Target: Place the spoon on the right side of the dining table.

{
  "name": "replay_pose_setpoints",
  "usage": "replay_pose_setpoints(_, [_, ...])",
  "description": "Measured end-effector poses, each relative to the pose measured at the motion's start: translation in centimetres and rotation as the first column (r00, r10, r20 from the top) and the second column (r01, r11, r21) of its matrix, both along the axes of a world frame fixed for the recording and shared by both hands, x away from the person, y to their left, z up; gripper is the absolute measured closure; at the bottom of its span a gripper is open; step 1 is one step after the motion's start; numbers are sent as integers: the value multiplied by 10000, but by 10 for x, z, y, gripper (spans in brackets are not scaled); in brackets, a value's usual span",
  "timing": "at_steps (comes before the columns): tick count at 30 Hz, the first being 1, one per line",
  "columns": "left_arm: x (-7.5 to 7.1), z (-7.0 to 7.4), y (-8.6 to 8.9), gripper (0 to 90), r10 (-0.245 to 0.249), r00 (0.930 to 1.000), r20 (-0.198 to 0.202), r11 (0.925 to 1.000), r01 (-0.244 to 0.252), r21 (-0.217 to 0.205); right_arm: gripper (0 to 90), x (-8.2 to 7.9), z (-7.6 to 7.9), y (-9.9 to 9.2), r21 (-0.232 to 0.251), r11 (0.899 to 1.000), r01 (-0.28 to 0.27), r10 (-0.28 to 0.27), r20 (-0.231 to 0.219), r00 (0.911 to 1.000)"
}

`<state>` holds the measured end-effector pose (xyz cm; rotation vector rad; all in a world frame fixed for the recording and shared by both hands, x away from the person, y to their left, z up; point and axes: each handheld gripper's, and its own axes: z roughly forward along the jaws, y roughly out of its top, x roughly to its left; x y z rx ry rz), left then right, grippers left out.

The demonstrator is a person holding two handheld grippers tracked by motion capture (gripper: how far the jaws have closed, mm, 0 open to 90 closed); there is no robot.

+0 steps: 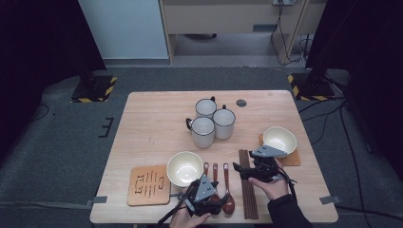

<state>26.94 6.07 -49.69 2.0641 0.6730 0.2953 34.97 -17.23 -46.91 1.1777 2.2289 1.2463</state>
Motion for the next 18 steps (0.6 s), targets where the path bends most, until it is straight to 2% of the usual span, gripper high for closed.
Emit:
replay_pose_setpoints(8, [1, -8, -4, 397, -92, 9996, -272, 9997, 98, 222, 187, -2, -4, 1, -25, 10000, -28, 28, -45, 10000])
replay_pose_setpoints(18, [2, -16, -9, 390, -460, 9966, -678, 9978, 491, 452, 182, -1, -11, 5, -53, 10000, 31, -31, -169, 9999])
